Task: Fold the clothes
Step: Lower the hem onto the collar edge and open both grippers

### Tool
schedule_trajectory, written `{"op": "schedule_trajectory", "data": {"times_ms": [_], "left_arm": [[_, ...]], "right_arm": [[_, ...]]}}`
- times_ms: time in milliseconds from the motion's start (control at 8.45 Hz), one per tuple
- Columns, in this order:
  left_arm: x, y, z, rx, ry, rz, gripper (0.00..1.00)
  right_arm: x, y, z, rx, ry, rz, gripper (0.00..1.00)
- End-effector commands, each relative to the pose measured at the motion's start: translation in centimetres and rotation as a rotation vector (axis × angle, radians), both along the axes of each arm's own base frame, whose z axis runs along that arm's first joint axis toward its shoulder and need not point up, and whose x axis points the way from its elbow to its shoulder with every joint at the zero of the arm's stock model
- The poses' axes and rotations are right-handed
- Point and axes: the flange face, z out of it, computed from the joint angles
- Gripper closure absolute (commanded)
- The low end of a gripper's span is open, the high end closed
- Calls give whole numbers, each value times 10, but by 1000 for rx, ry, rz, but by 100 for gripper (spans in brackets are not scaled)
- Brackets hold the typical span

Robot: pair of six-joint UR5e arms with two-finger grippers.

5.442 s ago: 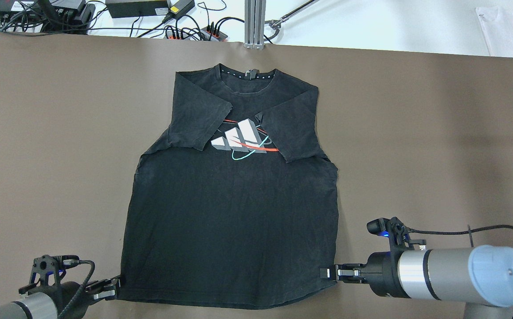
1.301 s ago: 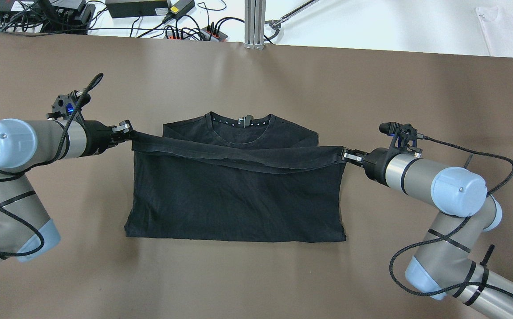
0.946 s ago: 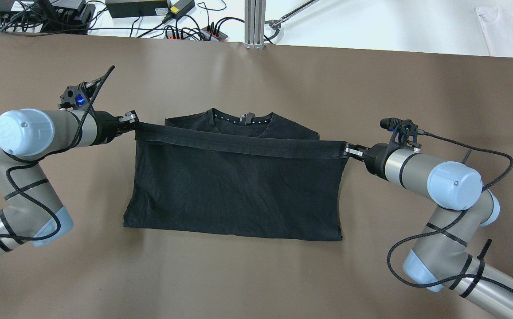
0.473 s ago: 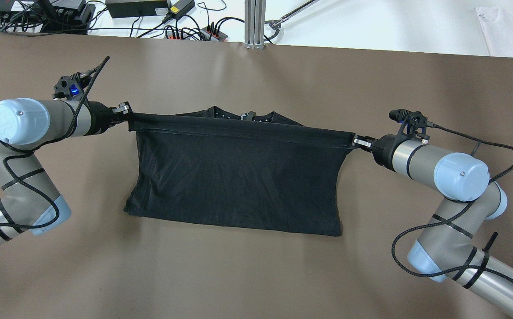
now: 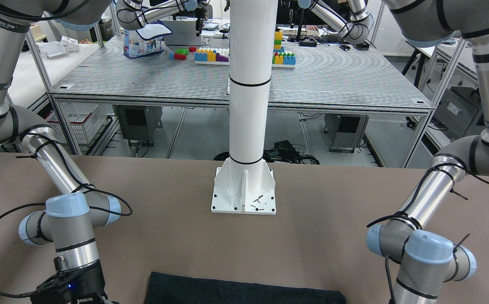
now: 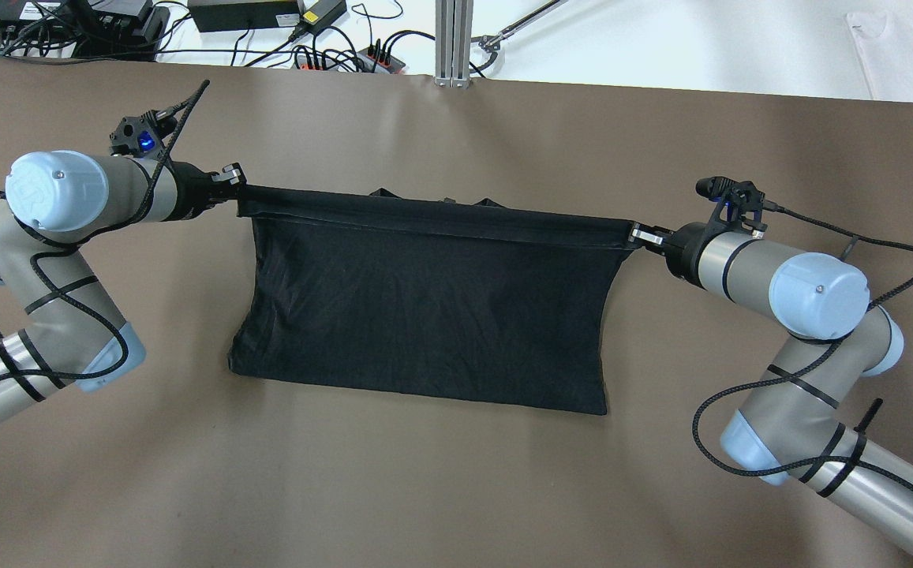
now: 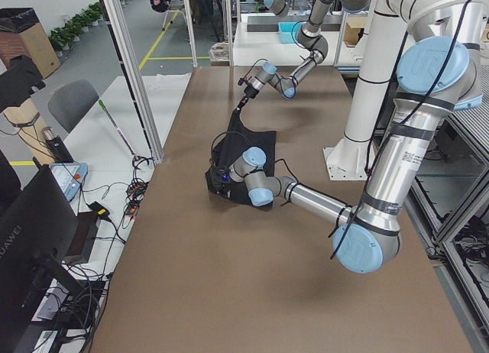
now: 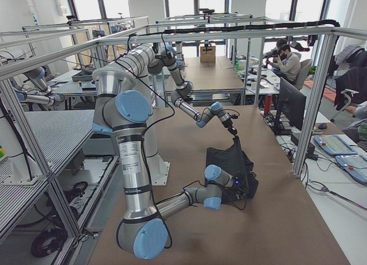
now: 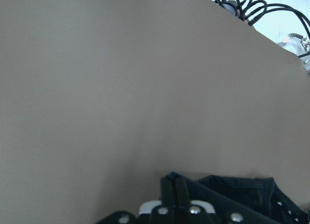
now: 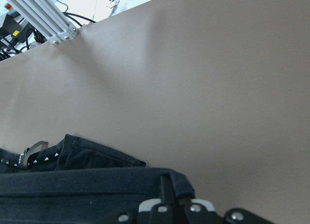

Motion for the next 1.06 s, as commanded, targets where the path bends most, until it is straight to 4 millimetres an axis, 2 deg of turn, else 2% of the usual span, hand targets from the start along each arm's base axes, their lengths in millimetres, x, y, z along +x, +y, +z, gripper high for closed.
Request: {"op": "schedule_trajectory", "data": {"times_ms": [0,237,473,592,710,946], "left_arm": [[3,-5,-17,16,18,1,100],[4,-4,-29,24,35,-2,100],[5,-6,-30,14,27,-1,100],[6,-6,-30,13,29,-3,98],[6,-7,-26,12,18,-12,1],[7,-8,-27,13,17,-15,0]], "right_arm": [[-16,-15,-42,-16,-4,0,100],[-18,-14,-48,-12,-11,-8,100],[-19,-13,-49,-8,-13,-11,98],[-19,-13,-50,-8,-15,-11,61],[-19,-13,-50,-9,-14,-10,7],[-18,-13,-48,-8,-11,-10,6]]}}
